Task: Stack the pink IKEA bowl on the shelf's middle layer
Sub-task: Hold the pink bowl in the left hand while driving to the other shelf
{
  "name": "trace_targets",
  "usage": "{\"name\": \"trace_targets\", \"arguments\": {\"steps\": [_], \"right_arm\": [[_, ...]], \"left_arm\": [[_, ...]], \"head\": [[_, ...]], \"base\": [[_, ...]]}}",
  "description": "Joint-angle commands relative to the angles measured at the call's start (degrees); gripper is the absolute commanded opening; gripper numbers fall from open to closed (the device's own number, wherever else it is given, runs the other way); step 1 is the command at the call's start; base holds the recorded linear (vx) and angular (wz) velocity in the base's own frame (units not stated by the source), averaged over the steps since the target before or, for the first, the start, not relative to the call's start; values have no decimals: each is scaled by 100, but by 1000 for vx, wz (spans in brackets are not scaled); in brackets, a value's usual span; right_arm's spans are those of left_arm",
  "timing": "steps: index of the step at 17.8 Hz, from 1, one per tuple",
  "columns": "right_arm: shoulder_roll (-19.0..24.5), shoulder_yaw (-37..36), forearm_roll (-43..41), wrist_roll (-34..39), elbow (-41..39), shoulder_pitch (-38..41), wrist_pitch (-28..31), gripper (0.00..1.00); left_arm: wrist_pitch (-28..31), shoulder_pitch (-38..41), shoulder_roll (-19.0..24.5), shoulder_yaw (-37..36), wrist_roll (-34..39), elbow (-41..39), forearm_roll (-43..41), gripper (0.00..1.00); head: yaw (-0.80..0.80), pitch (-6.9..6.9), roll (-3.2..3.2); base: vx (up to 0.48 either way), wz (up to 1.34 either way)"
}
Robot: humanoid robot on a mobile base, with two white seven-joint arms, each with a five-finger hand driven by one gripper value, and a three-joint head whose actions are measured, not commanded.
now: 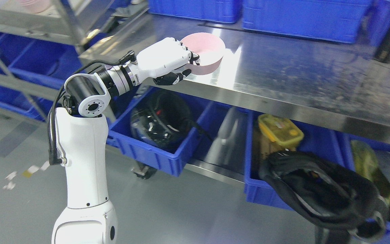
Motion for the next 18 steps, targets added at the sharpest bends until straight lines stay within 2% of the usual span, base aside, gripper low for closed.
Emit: {"name": "trace_targets", "arguments": {"steps": [1, 11, 18], "right_arm": [[-100, 1, 1, 32, -100, 132, -1, 100], [-100, 1, 1, 32, -100, 132, -1, 100], [-100, 1, 1, 32, -100, 132, -1, 100]], "left_arm": [[-1, 41, 55, -44, 16, -171, 24, 2], [-1, 191, 55, -44, 69, -171, 24, 3], [-1, 191, 55, -35, 69, -163, 103, 3]], "head": [[0, 0, 0], [0, 3, 0], [0, 4, 0]], "base": [[76, 1283], [109, 1464], [202, 593]]}}
